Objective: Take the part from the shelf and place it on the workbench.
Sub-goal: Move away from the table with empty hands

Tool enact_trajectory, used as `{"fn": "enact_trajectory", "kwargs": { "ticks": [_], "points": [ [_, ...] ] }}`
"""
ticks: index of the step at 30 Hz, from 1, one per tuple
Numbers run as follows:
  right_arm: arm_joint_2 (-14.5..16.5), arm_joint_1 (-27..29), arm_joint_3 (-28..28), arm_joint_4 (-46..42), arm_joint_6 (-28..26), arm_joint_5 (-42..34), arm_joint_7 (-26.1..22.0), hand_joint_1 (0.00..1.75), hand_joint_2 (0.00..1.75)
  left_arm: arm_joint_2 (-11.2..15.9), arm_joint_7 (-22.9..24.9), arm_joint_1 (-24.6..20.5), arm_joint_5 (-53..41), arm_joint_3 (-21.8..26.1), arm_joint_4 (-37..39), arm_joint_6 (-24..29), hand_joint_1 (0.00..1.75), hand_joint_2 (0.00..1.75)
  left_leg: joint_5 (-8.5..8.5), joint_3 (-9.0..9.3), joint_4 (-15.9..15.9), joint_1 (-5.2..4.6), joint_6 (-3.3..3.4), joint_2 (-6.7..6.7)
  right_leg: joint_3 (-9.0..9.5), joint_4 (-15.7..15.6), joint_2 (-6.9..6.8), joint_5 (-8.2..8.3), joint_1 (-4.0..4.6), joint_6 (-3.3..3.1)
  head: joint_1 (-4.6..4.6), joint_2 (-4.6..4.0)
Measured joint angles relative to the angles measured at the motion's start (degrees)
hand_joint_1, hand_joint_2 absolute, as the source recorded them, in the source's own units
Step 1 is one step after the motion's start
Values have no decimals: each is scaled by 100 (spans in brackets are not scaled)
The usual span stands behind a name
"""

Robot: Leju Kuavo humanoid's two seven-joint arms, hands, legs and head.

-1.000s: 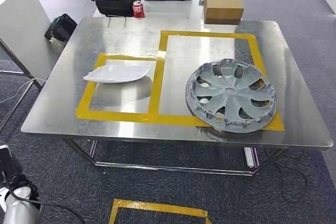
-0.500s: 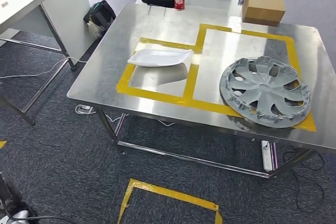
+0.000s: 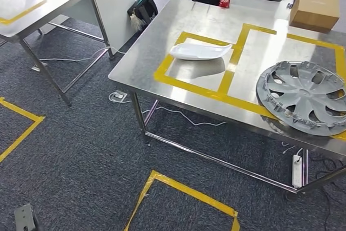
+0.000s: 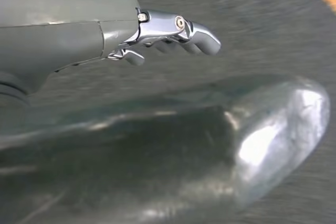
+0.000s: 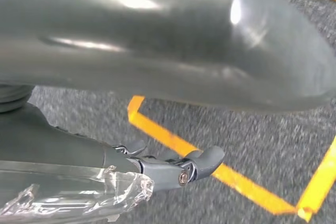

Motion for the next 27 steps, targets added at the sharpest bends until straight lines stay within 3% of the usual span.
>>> {"fn": "enact_trajectory", "kwargs": {
  "ticks": [1, 2, 4, 5, 6, 7, 9, 10, 11, 12, 14, 15, 17, 19, 21, 22, 23, 25, 27],
  "points": [
    [2, -4, -1, 1, -4, 7, 11, 0, 0, -4, 104, 58, -84, -8, 65, -23, 0, 0, -141, -49, 84, -3, -25, 81, -40, -28, -75, 70, -18, -29, -14, 0],
    [3, -1, -1, 2, -7, 18, 28, 0, 0, -11, 239, 105, -190, -24, 126, -46, 0, 0, -400, -130, 297, 0, -54, 215, -98, -52, -160, 147, -37, -52, -32, 0],
    [4, 22, -1, 2, -9, 43, 65, 0, 0, -34, 550, 162, -413, -88, 233, -88, 0, 0, -1045, -335, 1031, 28, -134, 484, -219, -57, -345, 265, -35, -63, -63, 0],
    [4, 35, -2, 2, -9, 51, 77, 0, 0, -52, 676, 189, -498, -129, 283, -103, 0, 0, -1213, -405, 1411, 56, -181, 544, -282, -51, -448, 322, -39, -48, -66, 0],
    [5, 40, -2, 2, -10, 56, 82, 0, 0, -74, 759, 222, -551, -166, 325, -113, 0, 0, -1224, -407, 1661, 90, -225, 571, -346, -41, -545, 375, -47, -27, -65, 0],
    [5, 39, -2, 2, -10, 58, 84, 0, 0, -95, 803, 255, -577, -196, 360, -117, 0, 0, -1120, -314, 1723, 126, -268, 592, -415, -23, -637, 423, -60, 1, -65, 0],
    [4, 23, -2, 2, -11, 60, 86, 0, 0, -123, 848, 296, -600, -234, 400, -126, 0, 0, -861, 201, 1210, 197, -360, 737, -561, 49, -803, 487, -90, 69, -65, 0],
    [2, 15, -2, 1, -12, 61, 87, 0, 0, -137, 864, 294, -611, -254, 409, -138, 0, 0, -833, 546, 767, 223, -396, 866, -643, 108, -877, 498, -101, 110, -71, 0],
    [-2, 6, -2, 0, -13, 62, 88, 0, 0, -146, 886, 281, -623, -275, 416, -152, 0, 0, -866, 812, 388, 224, -382, 967, -703, 171, -948, 506, -103, 154, -70, 0],
    [-5, -5, -2, -1, -14, 62, 85, 0, 0, -158, 920, 269, -635, -296, 426, -182, 0, 0, -922, 963, 133, 212, -333, 1037, -747, 220, -1010, 516, -106, 197, -74, 0],
    [0, -24, -2, -1, -13, 56, 42, 0, 0, -168, 1035, 291, -654, -325, 462, -356, 0, 0, -955, 954, 6, 151, -161, 978, -778, 250, -1128, 560, -135, 276, -72, 0],
    [10, -29, -4, 0, -9, 37, -13, 0, 0, -177, 1085, 334, -666, -337, 486, -539, 0, 0, -927, 914, 4, 137, -88, 937, -799, 267, -1111, 551, -165, 317, -72, 0],
    [33, -19, -16, 2, 8, -38, -190, 0, 0, -194, 1086, 411, -733, -373, 514, -954, 0, 0, -844, 847, 0, 126, 34, 843, -931, 566, -845, 295, -205, 379, -65, 0],
    [50, 1, -35, 4, 36, -116, -402, 0, 0, -228, 996, 423, -883, -447, 520, -1194, 0, 0, -754, 751, 2, 113, 106, 719, -1195, 1284, -493, -182, -206, 388, -51, 0],
    [57, 5, -69, 4, 69, -179, -578, 0, 0, -268, 908, 421, -1026, -548, 531, -1256, 0, 0, -671, 648, 7, 86, 123, 557, -1344, 1820, -373, -428, -193, 363, -46, 0],
    [57, -1, -95, 4, 93, -216, -651, 0, 0, -285, 860, 431, -1073, -591, 538, -1262, 0, 0, -634, 606, 10, 76, 118, 474, -1273, 1789, -350, -394, -187, 343, -46, 0],
    [57, -11, -123, 4, 119, -259, -718, 0, 0, -301, 803, 441, -1103, -623, 545, -1258, 0, 0, -600, 572, 13, 73, 106, 391, -1090, 1537, -319, -271, -183, 321, -48, 0],
    [57, -34, -180, 4, 172, -351, -826, 0, 0, -326, 670, 445, -1130, -656, 551, -1227, 0, 0, -541, 513, 24, 67, 60, 239, -581, 725, -114, -5, -191, 285, -45, 0],
    [61, -53, -250, 4, 232, -451, -903, 0, 0, -339, 577, 430, -1120, -665, 551, -1201, 0, 0, -485, 460, 37, 62, 0, 114, -316, 245, 52, 89, -198, 265, -50, 0]
  ]
}}
